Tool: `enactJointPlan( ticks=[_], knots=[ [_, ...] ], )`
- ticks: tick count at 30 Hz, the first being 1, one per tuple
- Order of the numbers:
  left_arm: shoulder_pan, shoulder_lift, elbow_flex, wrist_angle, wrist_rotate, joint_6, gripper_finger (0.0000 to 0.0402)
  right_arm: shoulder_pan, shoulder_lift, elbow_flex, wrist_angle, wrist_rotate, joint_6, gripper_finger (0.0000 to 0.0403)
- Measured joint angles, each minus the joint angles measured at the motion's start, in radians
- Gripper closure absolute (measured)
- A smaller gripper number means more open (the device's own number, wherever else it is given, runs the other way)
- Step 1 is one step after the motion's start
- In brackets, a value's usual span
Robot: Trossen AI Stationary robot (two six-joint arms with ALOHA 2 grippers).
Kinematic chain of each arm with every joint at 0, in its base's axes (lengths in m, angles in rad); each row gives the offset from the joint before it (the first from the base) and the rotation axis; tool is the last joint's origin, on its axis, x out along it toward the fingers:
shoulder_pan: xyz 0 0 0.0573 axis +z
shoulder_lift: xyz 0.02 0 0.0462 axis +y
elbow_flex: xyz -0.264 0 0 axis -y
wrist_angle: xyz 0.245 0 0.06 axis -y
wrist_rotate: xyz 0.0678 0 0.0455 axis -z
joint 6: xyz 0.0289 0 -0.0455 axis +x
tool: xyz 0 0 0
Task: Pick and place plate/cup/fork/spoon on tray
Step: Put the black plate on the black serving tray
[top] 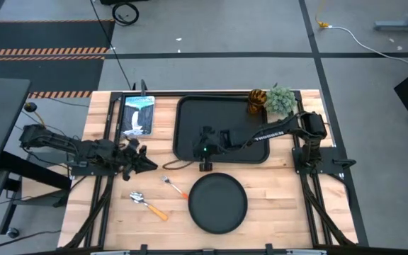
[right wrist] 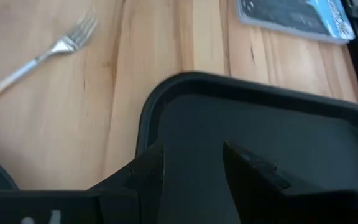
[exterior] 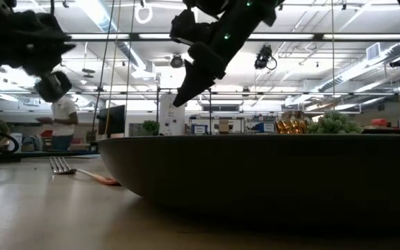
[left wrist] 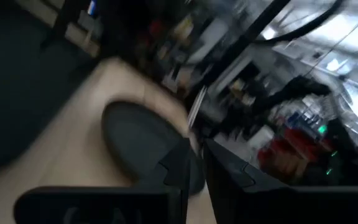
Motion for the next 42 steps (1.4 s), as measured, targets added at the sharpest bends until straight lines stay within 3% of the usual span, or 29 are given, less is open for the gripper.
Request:
enactJointPlan(
  ticks=[15, 28, 42],
  knots=[
    [-0.168, 0.301, 0.315, -0.483, -0.079, 0.001, 0.0349, 0.138, -0.023, -0.015, -0.146, 0.152, 0.089, 0.0233],
    [-0.178, 0.466, 0.367, -0.492, -0.083, -0.024, 0.0349, 0.243, -0.167, -0.261, 0.106, 0.187, 0.216, 0.0233],
    [-0.244, 0.531, 0.367, -0.477, -0.083, -0.079, 0.0349, 0.434, -0.169, -0.269, 0.079, 0.362, 0.42, 0.0233]
  ],
)
